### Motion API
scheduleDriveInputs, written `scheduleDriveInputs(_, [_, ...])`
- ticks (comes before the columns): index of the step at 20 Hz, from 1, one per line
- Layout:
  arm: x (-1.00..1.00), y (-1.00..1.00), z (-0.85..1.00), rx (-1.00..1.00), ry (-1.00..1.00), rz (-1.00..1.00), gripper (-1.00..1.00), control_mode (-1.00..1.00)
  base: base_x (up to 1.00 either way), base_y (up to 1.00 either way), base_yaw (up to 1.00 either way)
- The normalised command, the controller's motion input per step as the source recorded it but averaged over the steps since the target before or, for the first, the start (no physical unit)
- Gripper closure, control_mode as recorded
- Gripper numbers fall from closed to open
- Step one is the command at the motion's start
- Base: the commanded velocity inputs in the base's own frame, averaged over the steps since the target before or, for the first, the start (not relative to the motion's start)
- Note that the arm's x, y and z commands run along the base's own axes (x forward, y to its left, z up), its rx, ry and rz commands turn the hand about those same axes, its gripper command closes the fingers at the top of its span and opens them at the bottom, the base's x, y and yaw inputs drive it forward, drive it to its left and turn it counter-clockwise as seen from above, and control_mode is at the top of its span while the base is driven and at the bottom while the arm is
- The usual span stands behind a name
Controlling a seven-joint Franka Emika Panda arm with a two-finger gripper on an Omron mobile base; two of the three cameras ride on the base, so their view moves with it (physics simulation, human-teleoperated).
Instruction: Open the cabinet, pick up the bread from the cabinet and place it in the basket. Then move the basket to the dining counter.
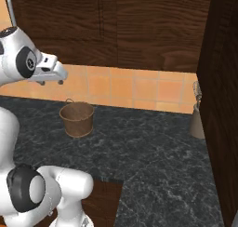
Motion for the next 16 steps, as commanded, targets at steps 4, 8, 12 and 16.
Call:
scheduleDriveInputs(4, [0.0, 1.0, 1.0, -0.01, -0.54, -0.07, -1.0, -1.0, 0.0, 0.0, 0.0])
scheduleDriveInputs(8, [0.0, 0.88, 1.0, 0.06, -0.41, -0.01, -1.0, -1.0, 0.0, 0.0, 0.0])
scheduleDriveInputs(12, [0.01, 0.35, 1.0, 0.18, -0.3, 0.11, -1.0, -1.0, 0.0, 0.0, 0.0])
scheduleDriveInputs(16, [0.39, 0.4, 1.0, 0.15, -0.08, 0.21, -1.0, -1.0, 0.0, 0.0, 0.0])
